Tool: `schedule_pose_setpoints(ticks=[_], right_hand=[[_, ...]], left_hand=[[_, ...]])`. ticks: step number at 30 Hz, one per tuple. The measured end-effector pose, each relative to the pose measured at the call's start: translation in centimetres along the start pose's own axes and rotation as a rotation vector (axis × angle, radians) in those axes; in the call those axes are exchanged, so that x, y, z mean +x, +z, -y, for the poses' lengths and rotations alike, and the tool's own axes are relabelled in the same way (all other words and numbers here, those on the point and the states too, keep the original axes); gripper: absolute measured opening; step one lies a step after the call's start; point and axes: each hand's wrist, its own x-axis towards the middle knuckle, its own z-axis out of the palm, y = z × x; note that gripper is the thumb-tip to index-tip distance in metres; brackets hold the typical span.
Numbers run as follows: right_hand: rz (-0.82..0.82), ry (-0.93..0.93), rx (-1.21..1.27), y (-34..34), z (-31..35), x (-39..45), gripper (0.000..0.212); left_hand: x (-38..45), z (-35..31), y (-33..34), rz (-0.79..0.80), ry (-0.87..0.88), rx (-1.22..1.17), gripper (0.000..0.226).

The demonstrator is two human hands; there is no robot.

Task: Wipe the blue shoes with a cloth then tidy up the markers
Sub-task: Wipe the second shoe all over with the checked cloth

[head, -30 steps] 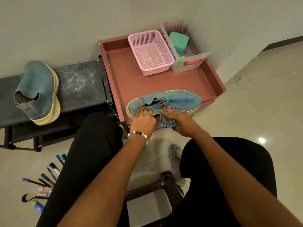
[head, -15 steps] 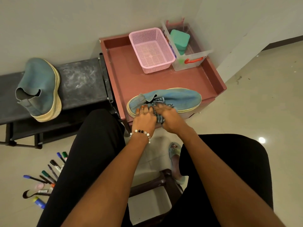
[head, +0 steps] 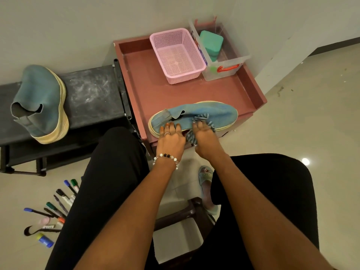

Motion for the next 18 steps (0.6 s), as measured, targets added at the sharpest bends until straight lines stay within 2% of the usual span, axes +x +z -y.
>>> schedule_pose_setpoints(ticks=[4,7,10,14,18], right_hand=[[0.011,-0.200,0.165,-0.5,0.3,1.4,0.064],[0.044,-0.256,0.244,-1.0,-2.9,0.0,0.076],[0.074,-0.193,0.220,-2.4,-7.4,-1.2,0.082],[0.096,-0.115,-0.030,-3.9,-11.4,-1.7,0.074],[0.059,0.050,-0.163,-2.7,-7.8,-0.3,0.059]], left_hand=[[0.2,0.2,0.5,-0.060,0.025,0.020,0.050],[0.2,0.5,1.2,-0.151,0.042,0.038,0.051],[0.0,0.7,1.5,-0.177,0.057,0.036,0.055],[0.0,0.7,1.7,-0.172,0.066,0.018,0.060],[0.1,0.7,1.9,-0.183,0.069,-0.005,0.057]])
